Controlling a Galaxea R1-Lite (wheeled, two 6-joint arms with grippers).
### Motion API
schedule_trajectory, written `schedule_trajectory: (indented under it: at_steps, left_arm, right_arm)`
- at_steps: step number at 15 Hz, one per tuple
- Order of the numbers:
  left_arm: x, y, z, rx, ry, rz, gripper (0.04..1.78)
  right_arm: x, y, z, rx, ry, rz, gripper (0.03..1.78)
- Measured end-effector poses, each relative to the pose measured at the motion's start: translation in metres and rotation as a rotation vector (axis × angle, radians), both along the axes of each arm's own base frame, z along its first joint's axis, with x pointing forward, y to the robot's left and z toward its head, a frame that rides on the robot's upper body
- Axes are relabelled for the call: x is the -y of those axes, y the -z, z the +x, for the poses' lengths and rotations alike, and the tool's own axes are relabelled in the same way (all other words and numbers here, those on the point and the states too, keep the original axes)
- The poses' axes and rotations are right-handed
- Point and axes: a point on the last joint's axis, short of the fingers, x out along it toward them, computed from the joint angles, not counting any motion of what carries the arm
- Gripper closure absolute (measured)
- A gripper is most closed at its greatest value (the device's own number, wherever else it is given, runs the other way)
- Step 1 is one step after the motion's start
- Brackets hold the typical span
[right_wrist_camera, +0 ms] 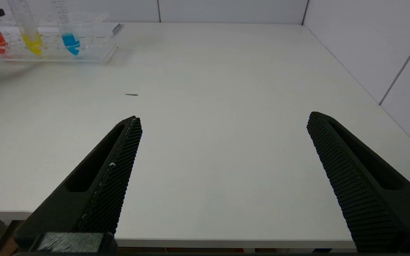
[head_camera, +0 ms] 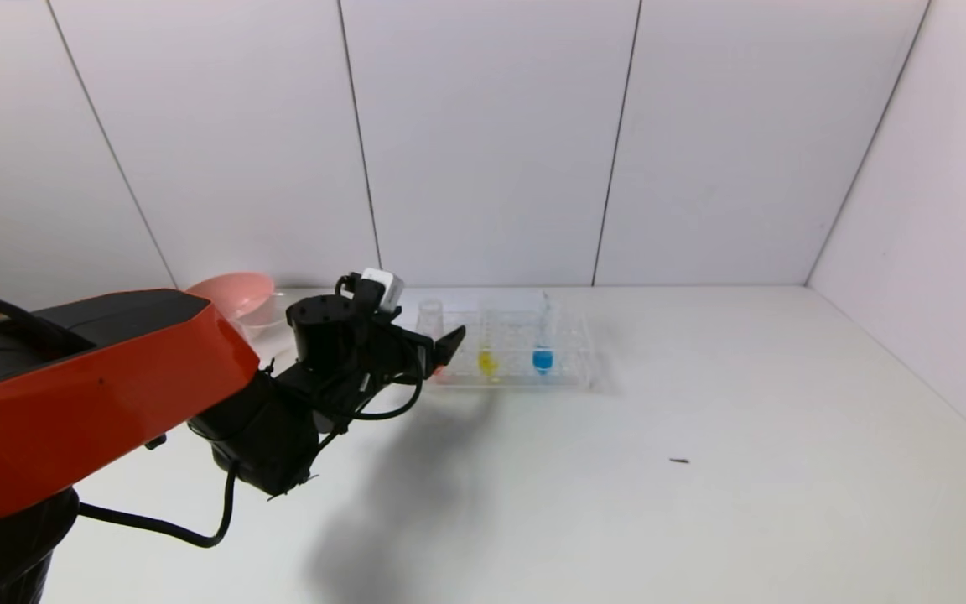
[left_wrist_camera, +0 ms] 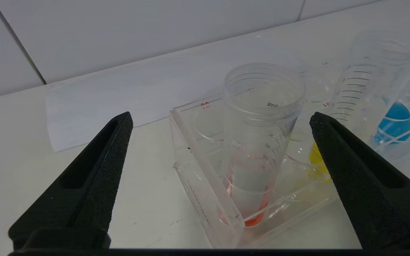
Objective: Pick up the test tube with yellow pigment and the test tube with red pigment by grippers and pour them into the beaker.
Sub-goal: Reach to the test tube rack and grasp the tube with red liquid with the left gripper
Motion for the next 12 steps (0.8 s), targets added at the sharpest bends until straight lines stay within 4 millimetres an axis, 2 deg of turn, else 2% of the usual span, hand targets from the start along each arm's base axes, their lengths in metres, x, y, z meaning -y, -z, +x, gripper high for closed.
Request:
schedule_trajectory:
  at_steps: [2, 4, 9, 10, 12]
  left_arm:
    - [0.0002, 0.0006, 0.0004, 0.001, 0.001, 0.004, 0.22]
    - [0.0002, 0.001, 0.0003, 0.001, 0.003, 0.007, 0.43]
    - [0.0002, 0.0017, -0.0019, -0.005, 0.011, 0.009, 1.3]
    - [0.0001, 0.0019, -0.0022, -0.006, 0.011, 0.01, 1.36]
    - [-0.0001, 0.0025, -0.0026, -0.008, 0.011, 0.011, 1.37]
  right_arm:
    - [0.0, 0.0, 0.0, 0.0, 0.0, 0.0, 0.11]
    - [0.0, 0.0, 0.0, 0.0, 0.0, 0.0, 0.11]
    - [0.0, 0.0, 0.0, 0.0, 0.0, -0.001, 0.11]
    - [0.0, 0.0, 0.0, 0.0, 0.0, 0.0, 0.11]
    - [0.0, 0.0, 0.0, 0.0, 0.0, 0.0, 0.11]
